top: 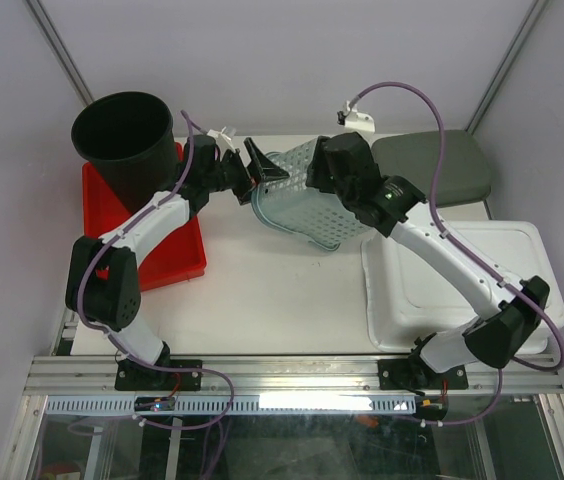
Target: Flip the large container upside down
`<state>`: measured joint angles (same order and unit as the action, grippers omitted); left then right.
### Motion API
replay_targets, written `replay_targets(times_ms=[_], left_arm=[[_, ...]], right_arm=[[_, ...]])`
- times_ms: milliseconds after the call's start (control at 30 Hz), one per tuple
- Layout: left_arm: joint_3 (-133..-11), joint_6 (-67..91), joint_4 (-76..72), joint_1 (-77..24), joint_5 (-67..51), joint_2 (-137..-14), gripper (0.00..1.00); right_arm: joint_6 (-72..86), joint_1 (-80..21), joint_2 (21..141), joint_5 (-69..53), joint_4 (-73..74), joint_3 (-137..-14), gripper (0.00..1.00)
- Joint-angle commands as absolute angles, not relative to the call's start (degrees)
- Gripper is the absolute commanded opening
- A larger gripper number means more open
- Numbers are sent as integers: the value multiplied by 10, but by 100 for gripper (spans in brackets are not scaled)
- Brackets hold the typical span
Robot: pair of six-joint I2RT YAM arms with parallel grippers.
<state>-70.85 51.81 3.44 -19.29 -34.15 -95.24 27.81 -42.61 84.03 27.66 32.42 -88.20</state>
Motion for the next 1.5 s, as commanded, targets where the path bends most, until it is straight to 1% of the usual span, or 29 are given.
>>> replay_targets(times_ms=[0,267,467,533,667,700,800,900,1000,1067,1167,1300,1367,1467], left_arm=[[-706,455,57,-192,-326,-918,99],[-694,441,60,-187,-317,-909,99],[-715,414,96,-177,-296,-897,99],[-723,406,107,-171,-285,-891,99],[-741,394,120,-164,-284,-889,99],[-746,391,122,-164,-284,-889,99],[-764,375,125,-167,-295,-900,99],[-808,322,166,-195,-261,-919,99],[-880,265,226,-236,-195,-956,99],[-903,262,229,-242,-190,-982,99],[-935,262,227,-242,-222,-1028,99],[-971,270,226,-242,-288,-1079,99],[-971,271,223,-242,-308,-1087,99],[-952,269,217,-242,-304,-1076,99]], right_arm=[[277,-398,802,325,372,-841,49],[287,-371,776,311,375,-809,48],[285,-367,771,262,349,-801,49],[279,-367,770,231,335,-798,51],[280,-367,763,202,338,-804,66],[278,-367,758,205,344,-806,68],[273,-357,732,230,364,-792,69],[280,-295,697,185,372,-743,61],[293,-210,668,101,365,-673,48],[297,-173,660,66,360,-643,40],[296,-155,669,56,350,-621,32],[289,-154,707,50,308,-624,27],[278,-153,754,32,278,-644,24],[276,-152,845,5,256,-708,18]])
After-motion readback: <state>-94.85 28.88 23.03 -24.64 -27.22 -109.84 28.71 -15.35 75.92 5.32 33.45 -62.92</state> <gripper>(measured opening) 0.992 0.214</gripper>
